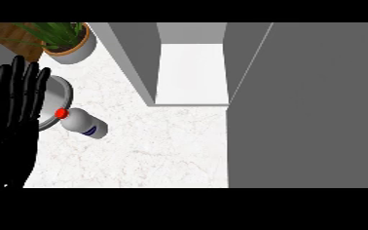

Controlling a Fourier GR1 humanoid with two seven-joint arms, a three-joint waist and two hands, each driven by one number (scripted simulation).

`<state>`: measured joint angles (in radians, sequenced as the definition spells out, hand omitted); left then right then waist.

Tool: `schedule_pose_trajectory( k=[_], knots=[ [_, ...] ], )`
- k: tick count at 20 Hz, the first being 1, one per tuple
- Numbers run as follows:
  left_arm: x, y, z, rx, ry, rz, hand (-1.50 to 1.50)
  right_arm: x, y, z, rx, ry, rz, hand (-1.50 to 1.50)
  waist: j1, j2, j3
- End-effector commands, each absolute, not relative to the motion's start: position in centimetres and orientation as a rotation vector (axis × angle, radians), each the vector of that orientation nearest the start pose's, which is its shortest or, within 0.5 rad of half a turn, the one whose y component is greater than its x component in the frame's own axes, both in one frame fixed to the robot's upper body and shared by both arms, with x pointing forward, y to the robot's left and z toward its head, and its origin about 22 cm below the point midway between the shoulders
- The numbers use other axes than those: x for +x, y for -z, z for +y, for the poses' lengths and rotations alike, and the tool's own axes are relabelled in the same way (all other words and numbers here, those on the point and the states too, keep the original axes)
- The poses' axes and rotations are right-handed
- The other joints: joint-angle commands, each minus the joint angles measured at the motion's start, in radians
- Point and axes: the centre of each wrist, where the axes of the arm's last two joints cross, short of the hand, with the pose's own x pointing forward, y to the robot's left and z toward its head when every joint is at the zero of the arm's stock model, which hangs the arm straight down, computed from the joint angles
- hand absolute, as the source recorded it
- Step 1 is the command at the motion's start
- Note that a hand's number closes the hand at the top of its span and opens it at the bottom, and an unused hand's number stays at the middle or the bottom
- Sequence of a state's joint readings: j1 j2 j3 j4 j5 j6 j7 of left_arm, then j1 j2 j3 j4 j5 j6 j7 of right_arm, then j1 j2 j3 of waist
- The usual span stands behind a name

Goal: Pick up the bottled water, place it into the cabinet and close the cabinet

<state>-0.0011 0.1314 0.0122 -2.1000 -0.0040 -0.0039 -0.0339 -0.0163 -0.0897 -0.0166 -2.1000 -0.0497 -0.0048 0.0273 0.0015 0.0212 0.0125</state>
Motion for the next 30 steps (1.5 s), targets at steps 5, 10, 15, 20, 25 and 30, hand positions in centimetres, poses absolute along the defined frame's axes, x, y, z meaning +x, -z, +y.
schedule_pose_trajectory(
  k=[5,10,15,20,25,30],
  knots=[
    [20.8,-12.4,26.4,-0.395,0.354,-2.109,-1.5,18.2,-13.8,-24.2,-0.067,-0.177,-2.131,-1.5,-0.016,-0.027,-0.016],
    [19.2,-7.3,27.6,-0.535,0.131,-1.632,-1.5,17.5,-10.0,-22.1,0.274,0.074,-1.823,-1.5,-0.002,-0.021,-0.013],
    [18.9,-9.6,33.0,-0.574,0.109,-1.593,-1.5,15.0,-11.4,-22.7,0.295,0.087,-1.795,-1.5,-0.004,-0.023,-0.013],
    [16.8,-8.3,35.6,-0.58,0.123,-1.593,-1.5,12.8,-10.1,-23.0,0.316,0.094,-1.804,-1.5,-0.003,-0.023,-0.012],
    [17.0,-8.0,37.5,-0.583,0.109,-1.57,-1.5,11.4,-8.7,-22.9,0.316,0.137,-1.79,-1.5,-0.006,-0.023,-0.012],
    [16.3,-7.0,38.5,-0.544,0.117,-1.569,-1.5,12.2,-9.4,-21.6,0.298,0.08,-1.802,-1.5,-0.001,-0.022,-0.013]
  ],
)
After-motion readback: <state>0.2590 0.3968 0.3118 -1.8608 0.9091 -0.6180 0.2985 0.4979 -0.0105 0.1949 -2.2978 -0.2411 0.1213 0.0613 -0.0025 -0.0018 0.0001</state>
